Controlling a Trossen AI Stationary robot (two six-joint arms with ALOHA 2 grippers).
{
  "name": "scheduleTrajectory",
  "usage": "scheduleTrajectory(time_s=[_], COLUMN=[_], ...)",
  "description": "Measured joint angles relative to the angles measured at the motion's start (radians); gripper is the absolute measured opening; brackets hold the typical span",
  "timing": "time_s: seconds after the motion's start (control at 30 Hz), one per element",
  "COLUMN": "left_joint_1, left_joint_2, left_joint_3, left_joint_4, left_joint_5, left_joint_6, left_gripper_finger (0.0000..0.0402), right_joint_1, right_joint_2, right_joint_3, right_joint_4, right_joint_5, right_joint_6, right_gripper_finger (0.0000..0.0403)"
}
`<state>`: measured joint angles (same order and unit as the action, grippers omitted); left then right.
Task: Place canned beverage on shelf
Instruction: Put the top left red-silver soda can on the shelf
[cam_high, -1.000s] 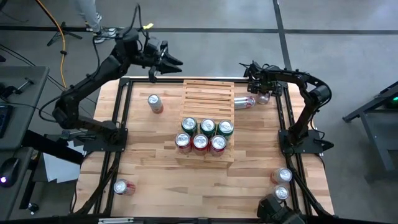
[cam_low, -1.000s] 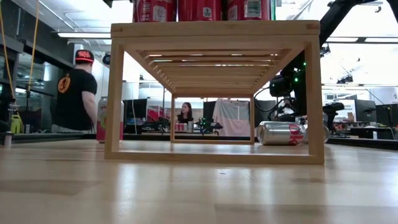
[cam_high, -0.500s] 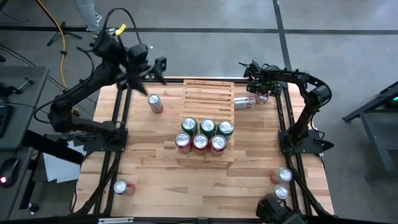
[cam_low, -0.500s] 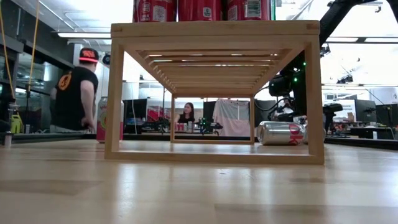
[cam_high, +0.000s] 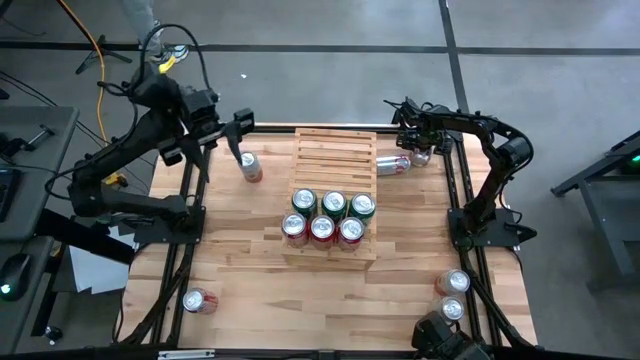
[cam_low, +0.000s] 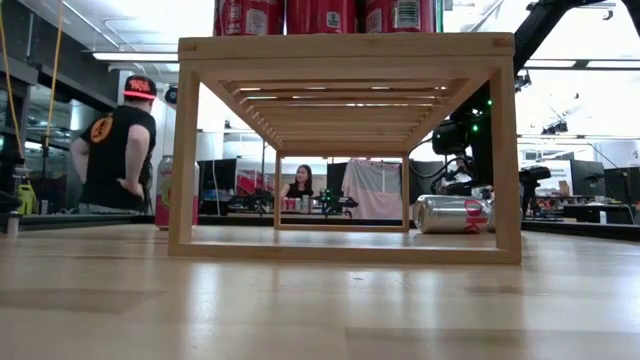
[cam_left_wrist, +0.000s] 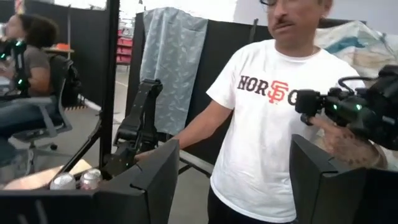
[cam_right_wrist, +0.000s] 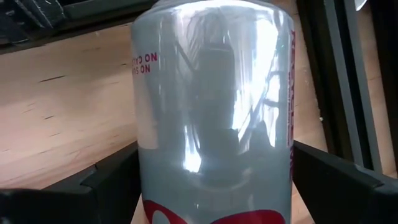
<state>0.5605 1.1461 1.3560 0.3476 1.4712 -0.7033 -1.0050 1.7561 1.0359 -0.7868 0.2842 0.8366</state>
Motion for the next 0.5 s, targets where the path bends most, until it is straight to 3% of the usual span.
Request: scheduleTrajectory(time_s=[0.13,0.4,0.5], left_joint_1=[0.048,0.193,0.230], left_joint_2=[0.000,0.008,0.022], left_joint_3=[0.000,-0.001,-0.002], left_joint_4=[-0.186,-0.931,-1.000], left_joint_5=[-0.088,-0.468,-0.537], left_joint_6=[0.107,0.733,0.790], left_gripper_finger=[0.0189,0.0190,0.0190], right_joint_1=[0.000,0.012,0.024], right_joint_2=[0.000,0.000,0.000], right_joint_3=[0.000,0.000,-0.003], right_joint_4=[0.000,0.000,0.035], right_joint_5=[-0.004,-0.007,0.000], right_joint_6=[0.000,-0.005,-0.005], right_gripper_finger=[0.0355,0.0355,0.0355])
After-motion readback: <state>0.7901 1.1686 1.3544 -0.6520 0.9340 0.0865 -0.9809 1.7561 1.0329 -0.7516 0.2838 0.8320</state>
